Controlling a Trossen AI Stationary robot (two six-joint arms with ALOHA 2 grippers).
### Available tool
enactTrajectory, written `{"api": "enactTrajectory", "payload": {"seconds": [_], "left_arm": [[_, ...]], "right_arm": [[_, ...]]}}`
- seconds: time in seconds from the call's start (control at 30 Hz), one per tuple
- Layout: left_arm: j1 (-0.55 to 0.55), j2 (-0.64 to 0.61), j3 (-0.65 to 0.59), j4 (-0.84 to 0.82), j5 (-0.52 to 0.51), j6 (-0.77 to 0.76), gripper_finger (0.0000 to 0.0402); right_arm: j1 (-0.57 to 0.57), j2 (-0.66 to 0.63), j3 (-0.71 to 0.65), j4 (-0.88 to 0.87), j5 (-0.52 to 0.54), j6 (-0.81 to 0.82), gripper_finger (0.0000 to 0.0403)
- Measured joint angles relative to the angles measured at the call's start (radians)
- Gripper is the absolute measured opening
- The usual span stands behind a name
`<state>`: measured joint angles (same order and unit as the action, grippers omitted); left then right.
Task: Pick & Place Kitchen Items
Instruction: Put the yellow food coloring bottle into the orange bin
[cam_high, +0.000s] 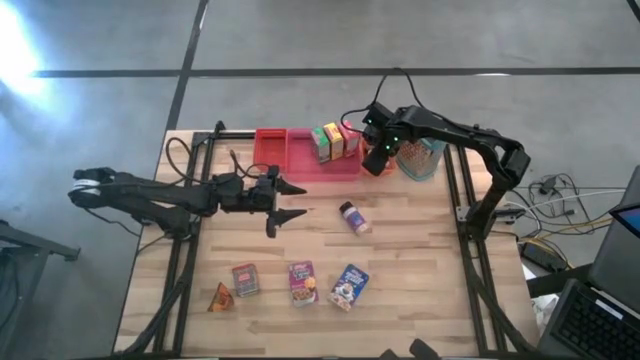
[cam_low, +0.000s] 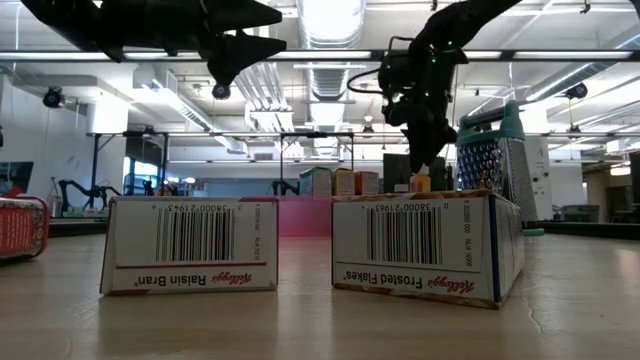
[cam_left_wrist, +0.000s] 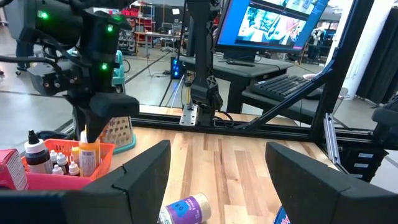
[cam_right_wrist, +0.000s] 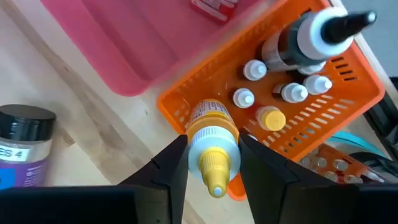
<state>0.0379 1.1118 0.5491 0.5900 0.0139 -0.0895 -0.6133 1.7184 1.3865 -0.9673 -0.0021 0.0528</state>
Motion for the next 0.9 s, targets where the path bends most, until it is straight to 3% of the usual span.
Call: {"api": "enactTrajectory", "payload": {"seconds": [0.9], "left_arm": [[0.0, 0.0, 0.0, 0.0, 0.0, 0.0, 0.0268]], "right_arm": [[-0.047, 0.0, -0.082, 0.082, -0.034, -0.003, 0.0127]]}}
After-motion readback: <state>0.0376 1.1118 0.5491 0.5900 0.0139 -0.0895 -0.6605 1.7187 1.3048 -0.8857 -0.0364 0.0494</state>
